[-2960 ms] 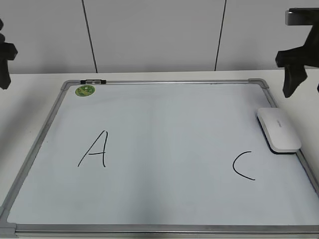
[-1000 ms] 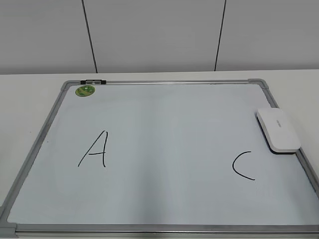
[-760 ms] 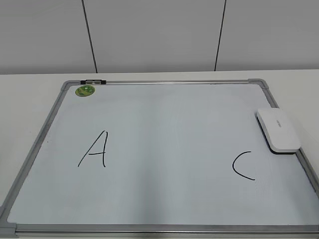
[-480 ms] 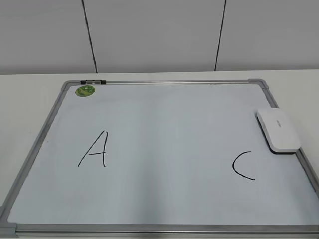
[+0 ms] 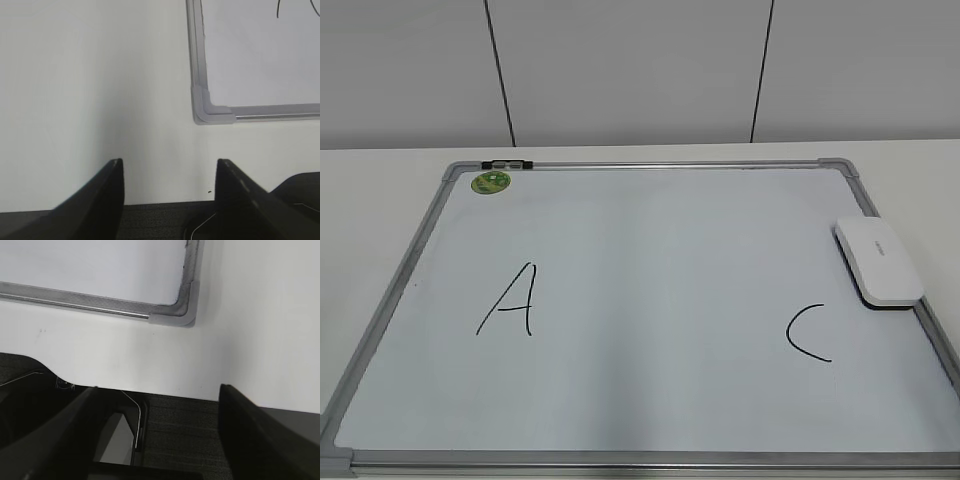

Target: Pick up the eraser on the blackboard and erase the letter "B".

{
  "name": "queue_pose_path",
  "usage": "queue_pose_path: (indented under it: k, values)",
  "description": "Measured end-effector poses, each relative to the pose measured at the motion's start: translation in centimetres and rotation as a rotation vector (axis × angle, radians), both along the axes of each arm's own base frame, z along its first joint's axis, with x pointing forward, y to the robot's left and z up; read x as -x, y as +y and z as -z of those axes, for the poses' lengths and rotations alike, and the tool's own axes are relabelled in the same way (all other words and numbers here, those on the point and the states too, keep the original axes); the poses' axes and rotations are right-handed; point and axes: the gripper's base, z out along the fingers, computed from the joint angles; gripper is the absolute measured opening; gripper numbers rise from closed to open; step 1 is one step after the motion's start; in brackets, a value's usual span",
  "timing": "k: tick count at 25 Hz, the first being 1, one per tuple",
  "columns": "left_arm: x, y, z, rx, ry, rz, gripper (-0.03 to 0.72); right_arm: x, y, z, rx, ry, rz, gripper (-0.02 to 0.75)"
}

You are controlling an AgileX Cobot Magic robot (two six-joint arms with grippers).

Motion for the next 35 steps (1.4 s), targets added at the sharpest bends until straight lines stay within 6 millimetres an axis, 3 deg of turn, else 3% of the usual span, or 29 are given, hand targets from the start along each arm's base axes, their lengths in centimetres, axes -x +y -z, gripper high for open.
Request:
queue_pose_path:
  k: [4, 9, 18, 27, 35]
  values:
    - [0.5, 0.1, -0.2, 0.004, -0.037, 0.000, 0.437, 0.2, 0.0, -0.1, -0.001, -0.016, 0.000, 0.535]
    - [2.6, 0.3, -0.8, 0.018, -0.169, -0.005, 0.437, 1.5, -0.4, -0.9, -0.008, -0.110, 0.025, 0.535]
    - [5.8, 0.7, -1.1, 0.025, -0.357, -0.080, 0.437, 5.9, -1.1, -2.2, -0.003, -0.397, 0.131, 0.535]
    - [6.6, 0.7, -1.1, 0.028, -0.403, -0.080, 0.437, 9.2, -1.1, -2.3, -0.010, -0.592, 0.134, 0.535]
    - [6.7, 0.7, -1.0, 0.029, -0.403, -0.080, 0.437, 9.7, -1.1, -2.2, -0.013, -0.620, 0.135, 0.535]
